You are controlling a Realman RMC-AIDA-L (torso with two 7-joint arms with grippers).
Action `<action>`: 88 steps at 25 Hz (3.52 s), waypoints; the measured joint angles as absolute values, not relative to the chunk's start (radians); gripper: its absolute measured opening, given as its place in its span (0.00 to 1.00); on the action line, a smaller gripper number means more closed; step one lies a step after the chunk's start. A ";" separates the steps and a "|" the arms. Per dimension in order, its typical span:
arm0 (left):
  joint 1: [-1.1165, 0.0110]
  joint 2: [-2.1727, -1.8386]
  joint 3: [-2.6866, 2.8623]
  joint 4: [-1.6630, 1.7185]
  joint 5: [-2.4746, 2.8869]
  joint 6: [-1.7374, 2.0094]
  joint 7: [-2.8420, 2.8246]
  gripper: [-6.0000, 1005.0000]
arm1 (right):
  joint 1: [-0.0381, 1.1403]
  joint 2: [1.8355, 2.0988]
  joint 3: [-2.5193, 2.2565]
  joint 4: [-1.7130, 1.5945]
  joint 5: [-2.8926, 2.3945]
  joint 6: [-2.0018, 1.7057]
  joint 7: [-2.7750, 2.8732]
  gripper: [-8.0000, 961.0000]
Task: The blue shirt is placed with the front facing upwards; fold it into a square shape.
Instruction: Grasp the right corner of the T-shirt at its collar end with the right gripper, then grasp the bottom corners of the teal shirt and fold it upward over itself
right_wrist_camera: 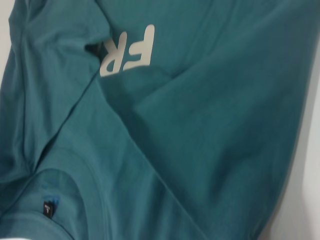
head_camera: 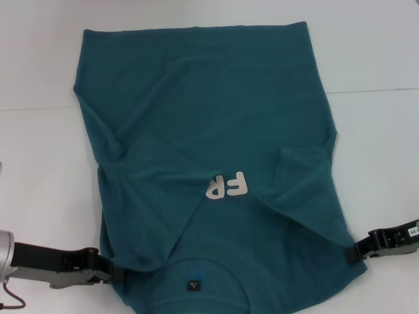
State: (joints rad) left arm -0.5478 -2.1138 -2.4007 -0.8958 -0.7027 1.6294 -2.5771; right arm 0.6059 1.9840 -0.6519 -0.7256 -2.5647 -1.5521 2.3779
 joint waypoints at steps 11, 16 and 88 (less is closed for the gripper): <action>-0.546 -2.113 -2.405 -0.897 -0.705 1.628 -2.575 0.09 | 0.604 1.979 -0.628 -0.769 -2.564 -1.585 2.376 0.09; -0.543 -2.112 -2.442 -0.900 -0.706 1.635 -2.557 0.09 | 0.604 1.976 -0.625 -0.779 -2.563 -1.615 2.365 0.07; -0.359 -2.109 -2.620 -0.889 -0.783 1.890 -2.136 0.09 | 0.493 2.039 -0.632 -0.918 -2.548 -1.842 2.166 0.07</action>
